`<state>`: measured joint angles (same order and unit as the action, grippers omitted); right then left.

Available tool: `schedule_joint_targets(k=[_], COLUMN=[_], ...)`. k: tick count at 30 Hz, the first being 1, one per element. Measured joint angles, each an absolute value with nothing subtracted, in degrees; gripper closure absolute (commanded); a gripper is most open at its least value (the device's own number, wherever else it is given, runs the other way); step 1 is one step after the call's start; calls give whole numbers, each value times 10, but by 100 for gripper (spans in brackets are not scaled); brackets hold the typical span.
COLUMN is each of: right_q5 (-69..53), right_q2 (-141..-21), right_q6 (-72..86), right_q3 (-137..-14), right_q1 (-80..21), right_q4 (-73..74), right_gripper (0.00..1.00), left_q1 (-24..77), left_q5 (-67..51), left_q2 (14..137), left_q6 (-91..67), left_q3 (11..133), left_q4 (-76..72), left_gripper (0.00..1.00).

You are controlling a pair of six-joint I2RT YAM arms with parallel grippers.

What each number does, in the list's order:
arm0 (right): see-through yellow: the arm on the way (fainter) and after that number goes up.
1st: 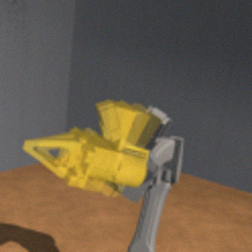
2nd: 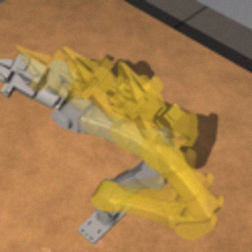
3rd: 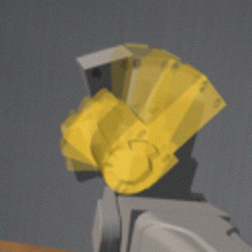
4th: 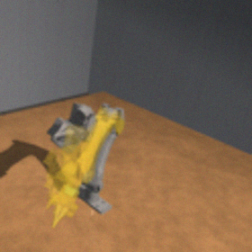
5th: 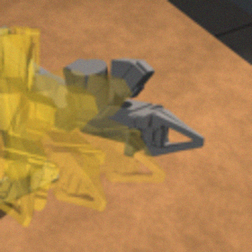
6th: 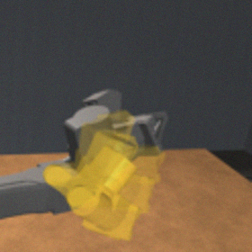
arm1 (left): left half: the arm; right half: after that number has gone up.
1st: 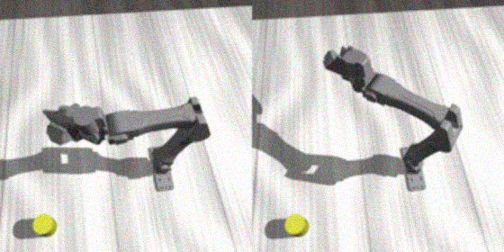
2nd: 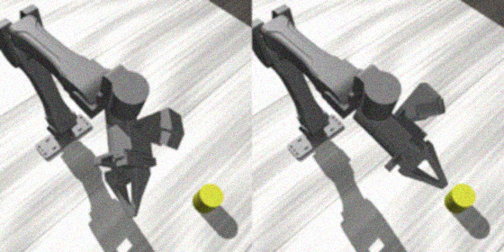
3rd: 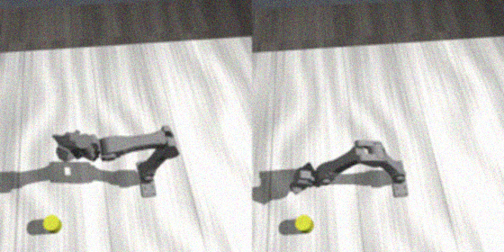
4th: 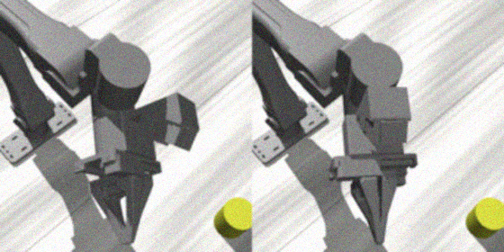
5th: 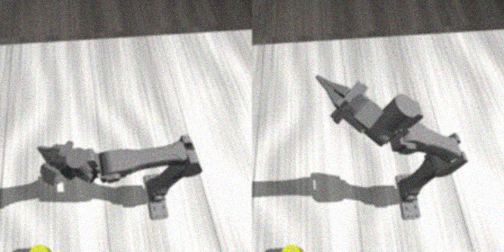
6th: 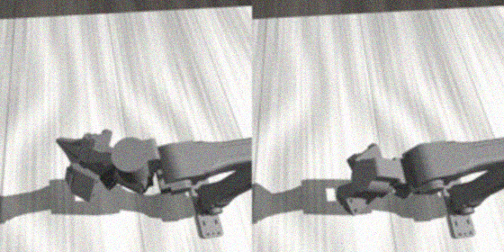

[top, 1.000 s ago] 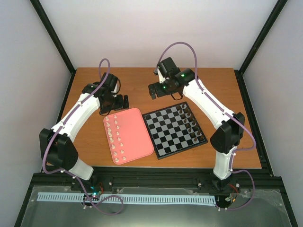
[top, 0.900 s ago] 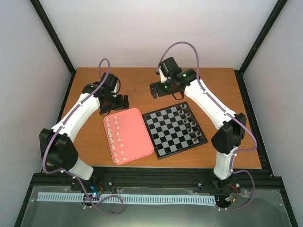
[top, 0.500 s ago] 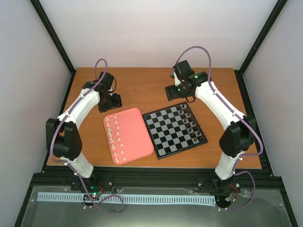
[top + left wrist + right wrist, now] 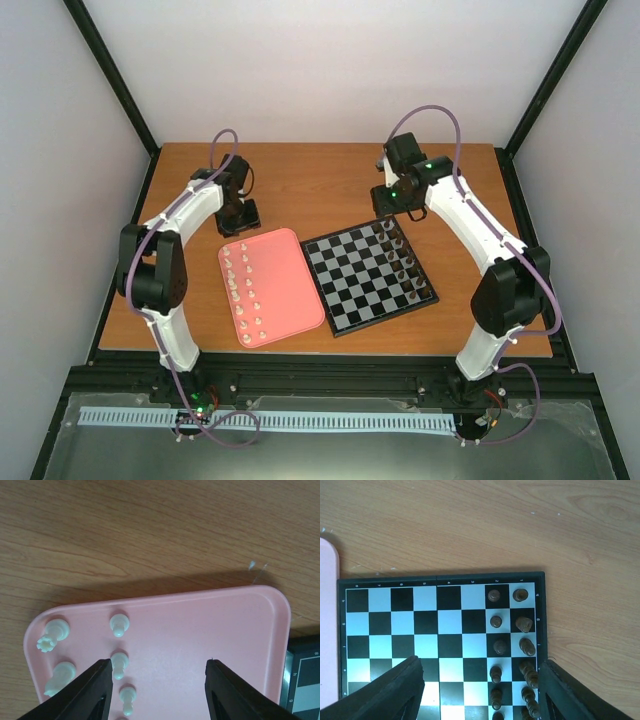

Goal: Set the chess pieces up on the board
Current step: Pick up the chess piece from the storage box.

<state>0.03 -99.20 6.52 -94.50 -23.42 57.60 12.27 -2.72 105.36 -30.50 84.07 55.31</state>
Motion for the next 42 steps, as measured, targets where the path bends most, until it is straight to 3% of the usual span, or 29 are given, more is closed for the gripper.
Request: schedule_joint_targets(k=[14, 21, 42], right_q5=[-27, -35, -37], right_q2=[-996, -1007, -1032], right_q6=[58, 55, 51], right_q3=[-940, -940, -955], right_q1=[-212, -209, -206], right_q4=[571, 571, 574], right_gripper=[37, 37, 37], left_q1=[123, 123, 109], left_q5=[-27, -25, -17], left_q2=[1080, 1085, 1099], left_q6=[-328, -333, -333], left_q3=[838, 815, 793], left_q4=[550, 539, 518], left_gripper=[49, 57, 58])
